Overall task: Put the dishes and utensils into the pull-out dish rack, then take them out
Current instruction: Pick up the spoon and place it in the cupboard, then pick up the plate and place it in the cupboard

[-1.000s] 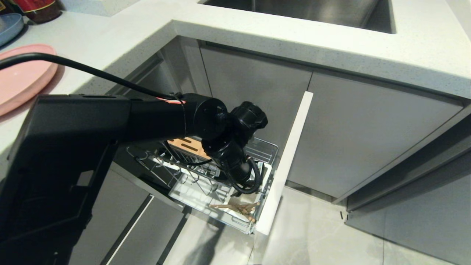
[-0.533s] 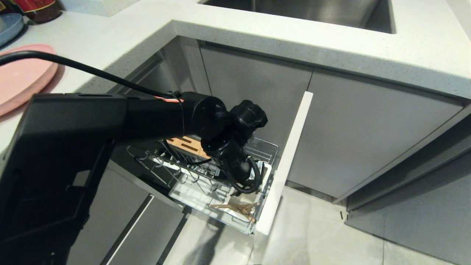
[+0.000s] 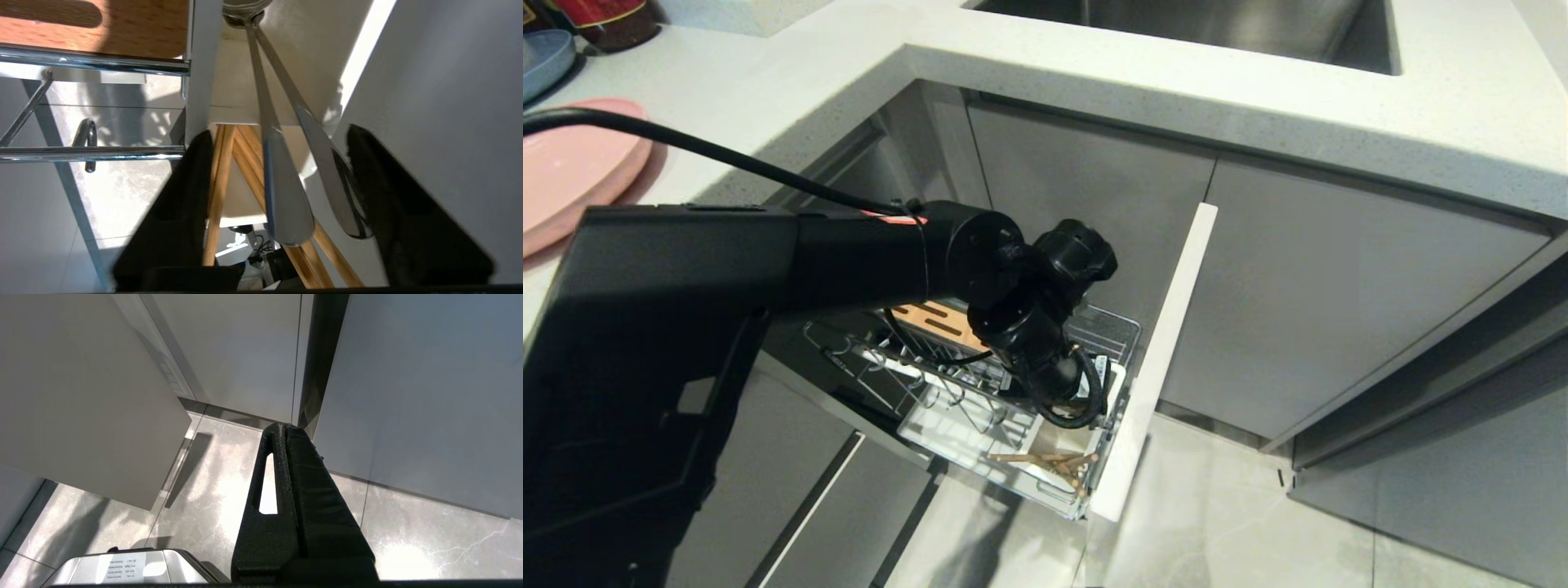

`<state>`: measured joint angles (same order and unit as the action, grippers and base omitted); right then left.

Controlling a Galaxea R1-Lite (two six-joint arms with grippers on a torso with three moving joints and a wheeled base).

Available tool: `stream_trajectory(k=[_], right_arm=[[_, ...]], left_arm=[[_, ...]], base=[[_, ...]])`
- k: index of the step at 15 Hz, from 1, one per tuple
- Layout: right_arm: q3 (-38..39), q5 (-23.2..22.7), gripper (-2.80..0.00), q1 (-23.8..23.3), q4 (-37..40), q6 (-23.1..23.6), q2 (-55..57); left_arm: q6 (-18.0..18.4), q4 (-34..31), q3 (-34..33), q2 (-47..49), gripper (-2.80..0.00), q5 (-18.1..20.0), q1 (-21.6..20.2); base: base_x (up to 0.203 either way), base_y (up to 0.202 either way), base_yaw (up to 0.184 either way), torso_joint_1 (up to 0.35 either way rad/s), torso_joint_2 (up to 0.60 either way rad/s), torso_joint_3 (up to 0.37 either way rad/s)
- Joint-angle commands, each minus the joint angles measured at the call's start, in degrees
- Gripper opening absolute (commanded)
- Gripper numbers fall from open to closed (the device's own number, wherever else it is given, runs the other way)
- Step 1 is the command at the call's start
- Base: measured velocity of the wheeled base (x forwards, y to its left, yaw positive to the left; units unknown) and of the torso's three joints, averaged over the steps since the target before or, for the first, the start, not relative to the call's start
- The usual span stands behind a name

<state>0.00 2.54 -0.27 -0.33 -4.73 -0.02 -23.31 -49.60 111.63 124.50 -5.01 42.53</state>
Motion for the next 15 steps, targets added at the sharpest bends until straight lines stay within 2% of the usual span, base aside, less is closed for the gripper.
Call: stream_trajectory(k=[1,4,7,8,12,15], right_arm=[[0.00,0.01,-2.80,0.00,-0.02,-0.02,-0.24],[0.00,0.01,-2.80,0.00,-0.02,-0.02,-0.24],[0.00,0.01,-2.80,0.00,-0.02,-0.02,-0.24],[0.00,0.01,-2.80,0.00,-0.02,-0.02,-0.24],[0.00,0.01,-2.80,0.00,-0.02,-0.02,-0.24],[0.00,0.01,-2.80,-0.05,-0.02,-0.02,-0.24]], left_arm=[[-0.24,-0.25,-0.01,-0.51,0.00,-0.17,-0.06],[-0.39,-0.23,-0.01,-2.21,0.00,-0.46,-0.08],[-0.67,-0.44,-0.07,-5.63,0.00,-2.73,-0.19],[-0.68,-0.69,-0.09,-7.19,-2.80,-4.42,-0.48],[-1.69,-0.84,-0.12,-13.06,-2.80,-11.09,-1.35],[-2.53,-0.85,-0.11,-18.60,-2.80,-11.75,-1.73]], base=[[0.000,0.000,0.000,0.000,0.00,0.000],[0.000,0.000,0.000,0.000,0.00,0.000],[0.000,0.000,0.000,0.000,0.00,0.000],[0.000,0.000,0.000,0.000,0.00,0.000],[0.000,0.000,0.000,0.000,0.00,0.000],[0.000,0.000,0.000,0.000,0.00,0.000]])
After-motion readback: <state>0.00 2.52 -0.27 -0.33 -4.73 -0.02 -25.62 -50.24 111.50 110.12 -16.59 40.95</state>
